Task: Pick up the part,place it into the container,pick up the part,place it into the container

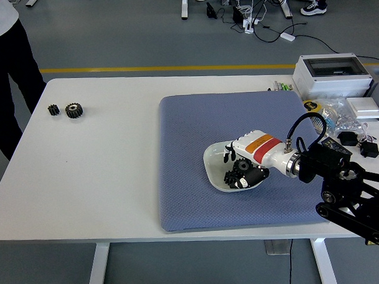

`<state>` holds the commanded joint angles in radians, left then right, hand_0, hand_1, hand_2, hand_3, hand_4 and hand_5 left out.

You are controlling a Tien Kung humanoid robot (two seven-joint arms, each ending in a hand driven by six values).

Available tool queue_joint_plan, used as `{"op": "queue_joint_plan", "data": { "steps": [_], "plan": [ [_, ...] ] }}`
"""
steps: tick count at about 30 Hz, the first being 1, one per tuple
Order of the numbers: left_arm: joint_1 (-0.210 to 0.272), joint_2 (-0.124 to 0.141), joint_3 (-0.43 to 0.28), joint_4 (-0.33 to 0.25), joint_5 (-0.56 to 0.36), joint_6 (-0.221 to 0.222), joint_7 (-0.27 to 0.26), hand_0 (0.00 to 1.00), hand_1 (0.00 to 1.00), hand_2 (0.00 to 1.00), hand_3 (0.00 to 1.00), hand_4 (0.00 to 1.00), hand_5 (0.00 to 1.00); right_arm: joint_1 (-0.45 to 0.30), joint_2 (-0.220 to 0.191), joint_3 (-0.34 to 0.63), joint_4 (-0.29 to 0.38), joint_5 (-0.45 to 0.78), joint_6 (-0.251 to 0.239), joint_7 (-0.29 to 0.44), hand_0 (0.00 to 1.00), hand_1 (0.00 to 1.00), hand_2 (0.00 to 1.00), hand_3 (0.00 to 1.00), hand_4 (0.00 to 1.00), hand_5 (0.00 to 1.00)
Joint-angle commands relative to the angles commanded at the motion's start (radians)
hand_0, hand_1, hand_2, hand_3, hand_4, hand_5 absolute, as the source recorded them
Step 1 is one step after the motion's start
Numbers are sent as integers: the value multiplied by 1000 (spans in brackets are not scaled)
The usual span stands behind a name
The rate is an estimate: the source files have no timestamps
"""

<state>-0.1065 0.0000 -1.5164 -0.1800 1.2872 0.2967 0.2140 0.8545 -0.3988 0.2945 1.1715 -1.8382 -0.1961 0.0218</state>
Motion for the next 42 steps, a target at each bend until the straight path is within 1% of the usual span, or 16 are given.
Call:
{"op": "queue_joint_plan", "data": {
  "steps": [5, 8, 12, 17, 19, 21, 23, 24, 26, 29, 30, 32, 35, 36, 41, 42],
  "plan": [
    [4, 0, 0, 0, 5, -2, 1, 677, 642, 700, 589, 687, 652, -22, -32, 65, 54, 75, -24, 8, 80, 317, 540, 577, 983, 376],
    [6, 0, -2, 0, 10, -2, 3, 677, 642, 700, 589, 687, 652, -42, -50, 123, 78, 126, -53, 11, 80, 317, 540, 577, 983, 376],
    [8, 0, -3, 0, 13, -2, 4, 677, 643, 700, 590, 688, 653, -63, -68, 185, 84, 190, -78, 15, 86, 319, 539, 569, 976, 371],
    [12, 0, -3, 0, 16, -1, 4, 677, 643, 700, 590, 688, 653, -110, -101, 307, 75, 295, -123, 13, 86, 319, 539, 569, 976, 371],
    [12, 0, -2, 0, 14, -1, 4, 677, 643, 700, 590, 687, 653, -128, -109, 348, 73, 329, -118, -11, 101, 333, 542, 571, 973, 372],
    [13, 0, -2, 0, 13, -2, 3, 677, 643, 700, 590, 687, 653, -138, -108, 365, 69, 341, -109, -25, 101, 333, 542, 571, 973, 372],
    [15, 0, -1, 0, 12, -3, 3, 677, 643, 700, 590, 687, 653, -165, -101, 415, 55, 354, -80, -65, 101, 333, 542, 571, 973, 372],
    [14, 0, 0, 0, 12, -3, 3, 676, 643, 698, 588, 688, 656, -173, -98, 431, 50, 355, -72, -78, 562, 628, 774, 817, 998, 453],
    [13, 0, 5, 0, 11, -3, 3, 676, 643, 698, 588, 688, 656, -194, -88, 462, 34, 361, -69, -94, 562, 628, 774, 817, 998, 453],
    [12, 0, 8, 0, 11, -4, 3, 676, 643, 698, 588, 688, 656, -213, -85, 472, 26, 366, -76, -99, 562, 628, 774, 817, 998, 453],
    [11, 0, 8, 0, 12, -4, 3, 678, 642, 698, 588, 688, 659, -218, -85, 471, 26, 365, -79, -100, 779, 739, 855, 872, 998, 511],
    [11, 0, 9, 0, 10, -4, 3, 678, 642, 698, 588, 688, 659, -230, -90, 468, 38, 358, -70, -108, 779, 739, 855, 872, 998, 511],
    [12, 0, 5, 0, 12, -4, 2, 678, 642, 698, 588, 688, 659, -246, -99, 463, 74, 315, -39, -120, 779, 739, 855, 872, 998, 511],
    [12, 0, 4, 0, 13, -4, 2, 677, 642, 696, 586, 687, 659, -250, -100, 462, 84, 302, -29, -123, 866, 794, 865, 887, 998, 585],
    [11, 0, 6, 0, 16, -5, 2, 677, 642, 696, 586, 687, 659, -256, -94, 451, 96, 291, 10, -138, 866, 794, 865, 887, 998, 585],
    [10, 0, 6, 0, 16, -5, 2, 676, 641, 697, 586, 684, 659, -256, -93, 448, 95, 294, 12, -139, 998, 900, 948, 983, 998, 664]
  ]
}}
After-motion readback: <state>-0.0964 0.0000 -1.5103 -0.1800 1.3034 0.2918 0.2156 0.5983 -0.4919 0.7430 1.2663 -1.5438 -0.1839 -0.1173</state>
